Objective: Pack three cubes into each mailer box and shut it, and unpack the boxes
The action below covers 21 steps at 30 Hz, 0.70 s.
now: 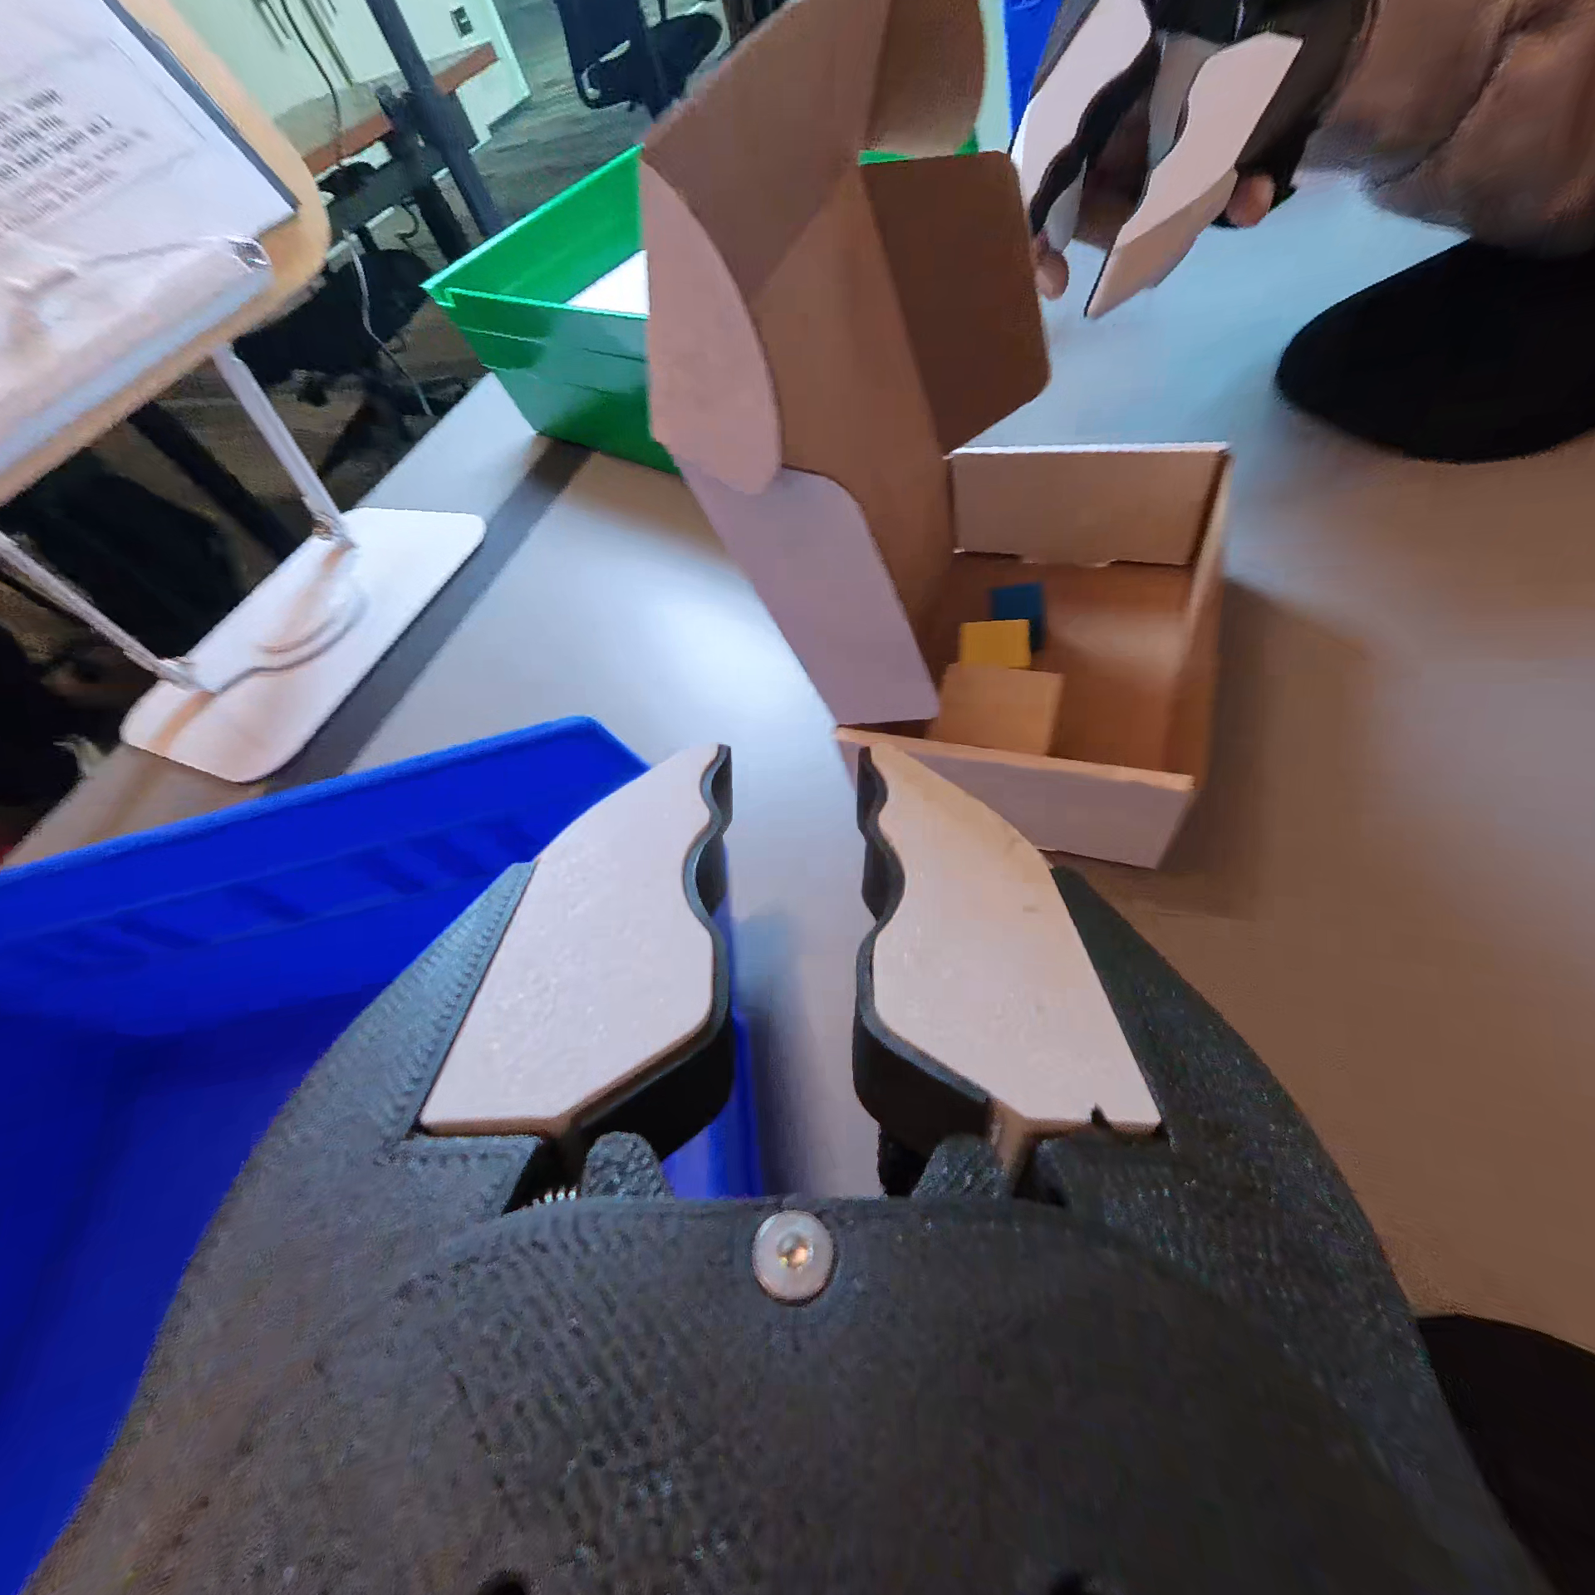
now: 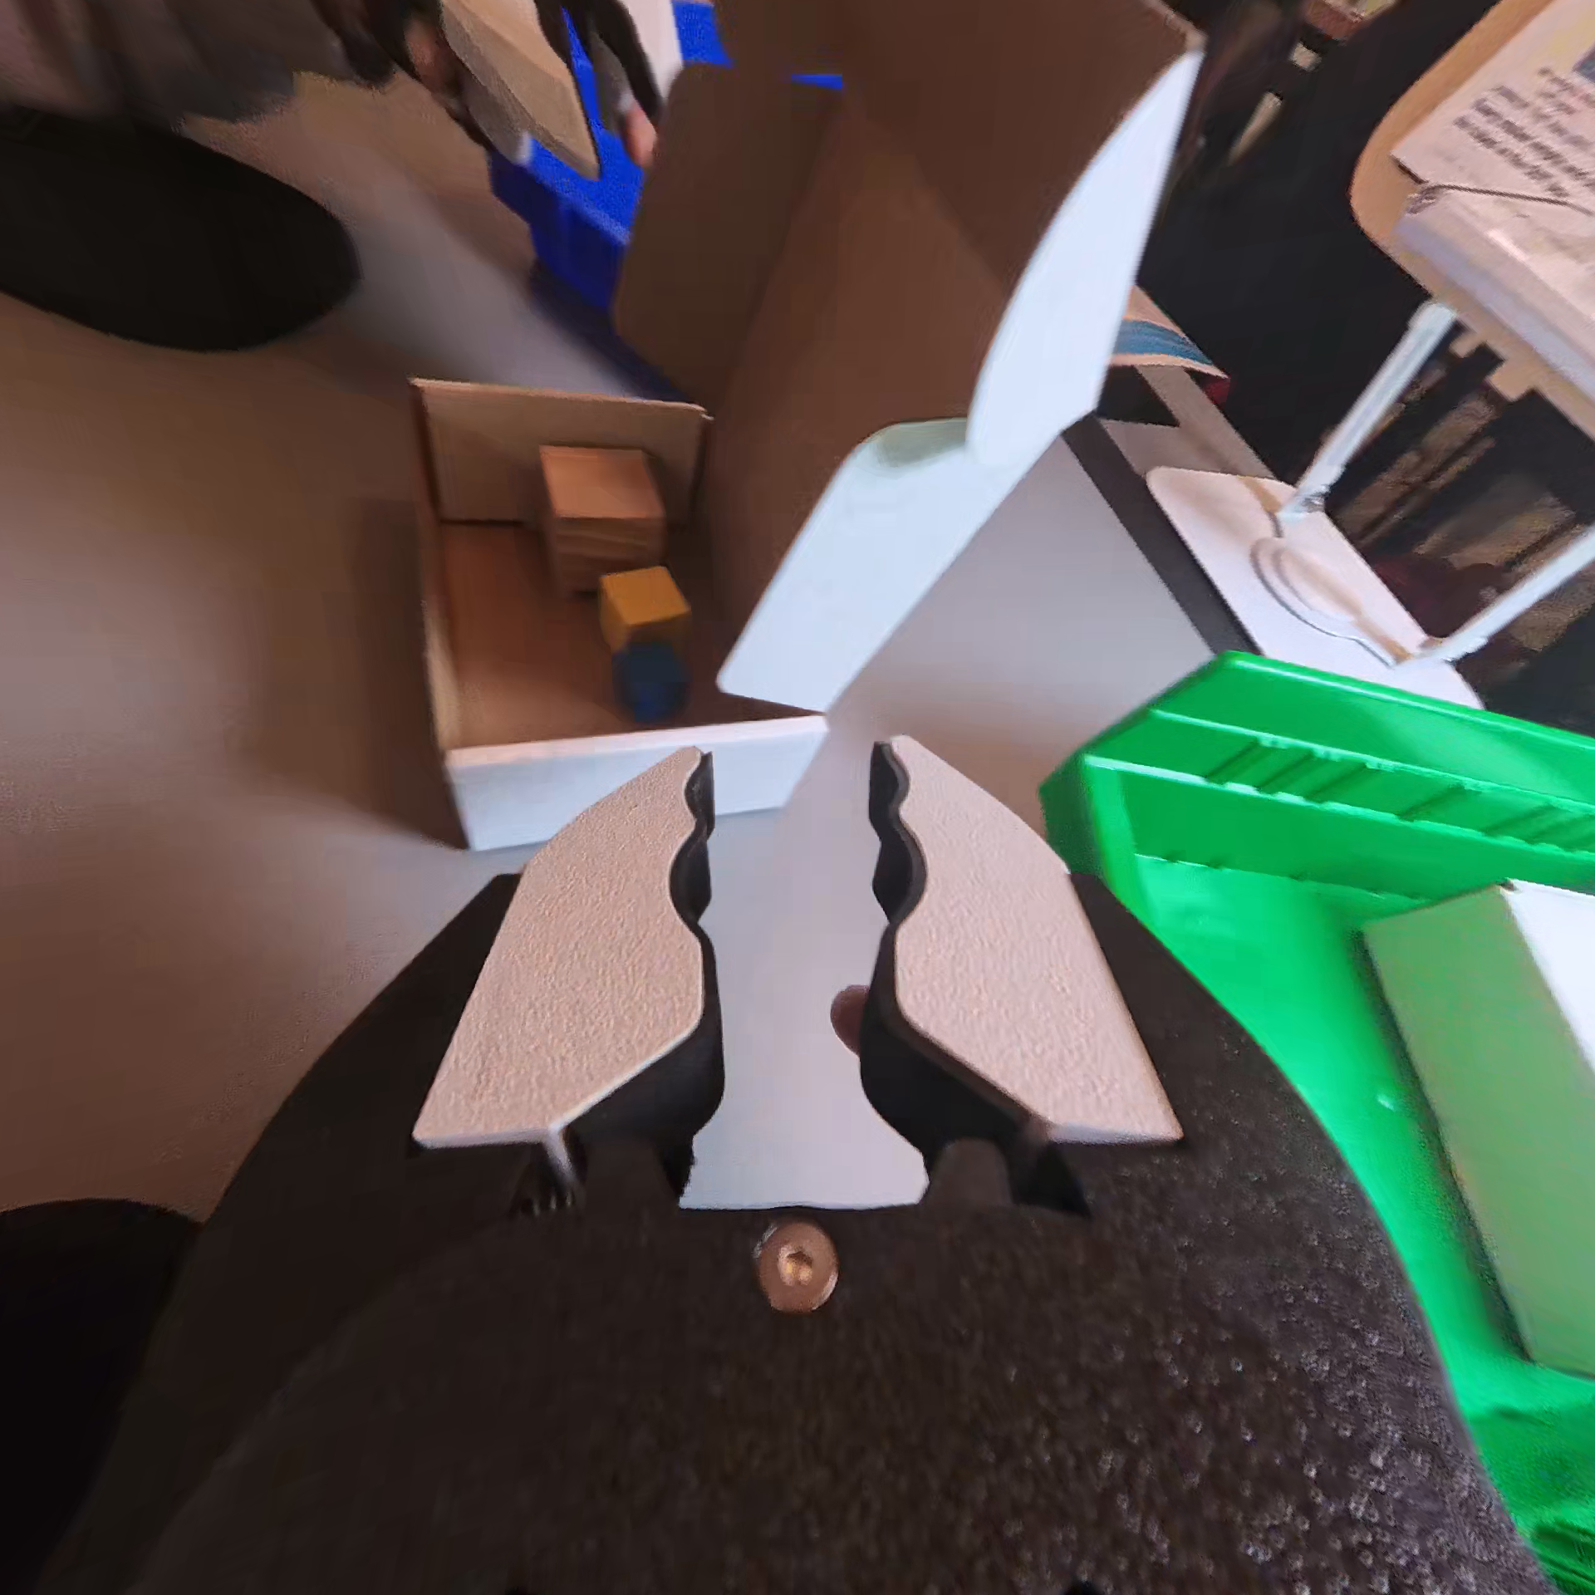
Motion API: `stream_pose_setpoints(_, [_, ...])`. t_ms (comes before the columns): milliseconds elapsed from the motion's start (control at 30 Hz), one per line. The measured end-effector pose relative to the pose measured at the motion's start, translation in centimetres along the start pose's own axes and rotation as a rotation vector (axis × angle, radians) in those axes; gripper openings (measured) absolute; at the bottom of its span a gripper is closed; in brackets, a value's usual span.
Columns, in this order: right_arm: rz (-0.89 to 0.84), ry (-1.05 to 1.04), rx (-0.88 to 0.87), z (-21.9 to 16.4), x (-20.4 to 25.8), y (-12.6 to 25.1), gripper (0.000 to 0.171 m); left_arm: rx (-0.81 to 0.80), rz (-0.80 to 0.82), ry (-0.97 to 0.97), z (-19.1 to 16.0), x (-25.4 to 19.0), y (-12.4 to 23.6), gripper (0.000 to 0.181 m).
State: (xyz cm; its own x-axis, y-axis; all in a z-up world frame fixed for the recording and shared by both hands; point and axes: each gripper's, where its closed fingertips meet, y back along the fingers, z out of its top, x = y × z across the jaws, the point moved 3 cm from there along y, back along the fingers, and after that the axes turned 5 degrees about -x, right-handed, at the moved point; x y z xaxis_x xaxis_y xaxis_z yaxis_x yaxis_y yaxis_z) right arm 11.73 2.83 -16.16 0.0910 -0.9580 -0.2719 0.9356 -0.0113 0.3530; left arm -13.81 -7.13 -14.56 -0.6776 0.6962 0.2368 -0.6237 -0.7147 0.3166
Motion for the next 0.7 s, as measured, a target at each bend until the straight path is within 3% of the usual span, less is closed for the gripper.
stream_pose_setpoints(133, [0.017,-0.026,0.027,0.2,-2.7,-0.8,0.038,0.023,-0.059,-0.023,1.4,1.5,-1.6,0.04])
stream_pose_setpoints(267, [0.191,-0.14,-0.054,1.3,-3.0,-2.5,0.045,0.029,-0.274,0.0,1.6,0.7,-4.2,0.058])
stream_pose_setpoints(400, [0.263,-0.11,-0.078,1.9,-1.9,-3.6,0.041,0.004,-0.4,-0.029,1.6,-1.1,-5.4,0.046])
stream_pose_setpoints(700, [0.215,0.143,0.063,1.0,1.8,-2.9,0.027,0.049,-0.37,-0.184,0.7,-3.2,-4.4,0.028])
